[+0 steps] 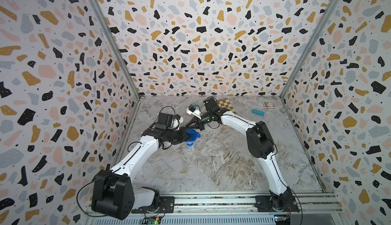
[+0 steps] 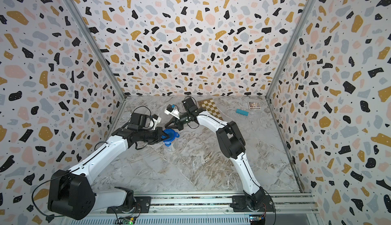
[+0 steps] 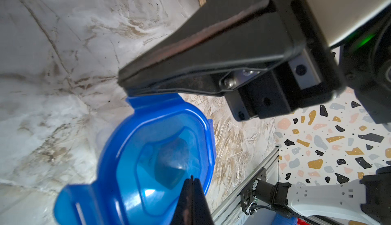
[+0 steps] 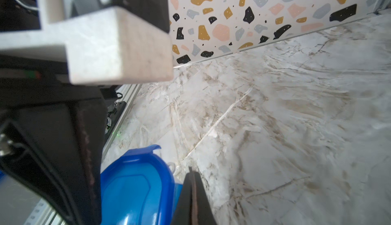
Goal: Pack away toiletry kits
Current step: Close the fastener on the container, then reset both arms
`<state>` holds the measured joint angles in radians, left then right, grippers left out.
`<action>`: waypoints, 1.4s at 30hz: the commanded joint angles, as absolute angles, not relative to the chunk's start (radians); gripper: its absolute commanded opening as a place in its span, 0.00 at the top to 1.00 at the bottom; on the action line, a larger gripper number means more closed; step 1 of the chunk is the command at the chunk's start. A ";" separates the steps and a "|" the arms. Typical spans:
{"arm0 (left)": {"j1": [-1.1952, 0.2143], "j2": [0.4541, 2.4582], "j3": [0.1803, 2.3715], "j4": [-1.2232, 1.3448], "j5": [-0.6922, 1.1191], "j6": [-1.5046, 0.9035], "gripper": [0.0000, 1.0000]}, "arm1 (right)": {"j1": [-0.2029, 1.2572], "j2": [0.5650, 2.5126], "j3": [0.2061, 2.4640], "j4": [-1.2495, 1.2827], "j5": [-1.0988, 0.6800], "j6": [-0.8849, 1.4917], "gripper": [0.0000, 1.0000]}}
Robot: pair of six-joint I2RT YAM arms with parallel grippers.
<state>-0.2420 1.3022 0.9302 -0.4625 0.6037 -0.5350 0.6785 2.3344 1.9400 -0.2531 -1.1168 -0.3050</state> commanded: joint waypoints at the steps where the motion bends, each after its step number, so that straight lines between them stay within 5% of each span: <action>1: -0.229 1.347 0.879 -0.584 0.457 -0.515 1.00 | 0.692 2.292 1.878 -0.321 -1.177 -0.324 1.00; 9: -0.223 1.359 0.861 -0.574 0.462 -0.515 1.00 | 0.681 2.283 1.863 -0.336 -1.180 -0.316 1.00; 15: -0.222 1.315 0.909 -0.483 0.504 -0.537 1.00 | 0.633 2.170 1.782 -0.082 -0.772 -0.081 1.00; 20: -0.222 1.229 1.022 -0.413 0.434 -0.528 0.63 | 0.542 1.957 1.556 0.166 -0.521 0.058 1.00; 21: -0.222 1.206 1.044 -0.397 0.402 -0.521 0.56 | 0.516 1.903 1.496 0.208 -0.491 0.080 0.98; 25: -0.221 1.112 1.069 -0.367 0.178 -0.467 0.38 | 0.393 1.678 1.241 0.289 -0.383 0.147 0.55; 26: -0.221 1.088 1.056 -0.357 0.102 -0.442 0.36 | 0.364 1.622 1.175 0.305 -0.345 0.155 0.42; 28: -0.221 1.028 0.995 -0.325 -0.092 -0.389 0.31 | 0.300 1.509 1.032 0.339 -0.274 0.154 0.01; 33: -0.218 0.873 0.696 -0.080 -0.557 -0.187 0.19 | 0.123 1.288 0.735 0.406 -0.165 0.143 0.00; 42: -0.216 1.130 0.407 0.403 -0.611 -0.077 0.13 | 0.052 1.140 0.356 0.742 -0.037 -0.049 0.00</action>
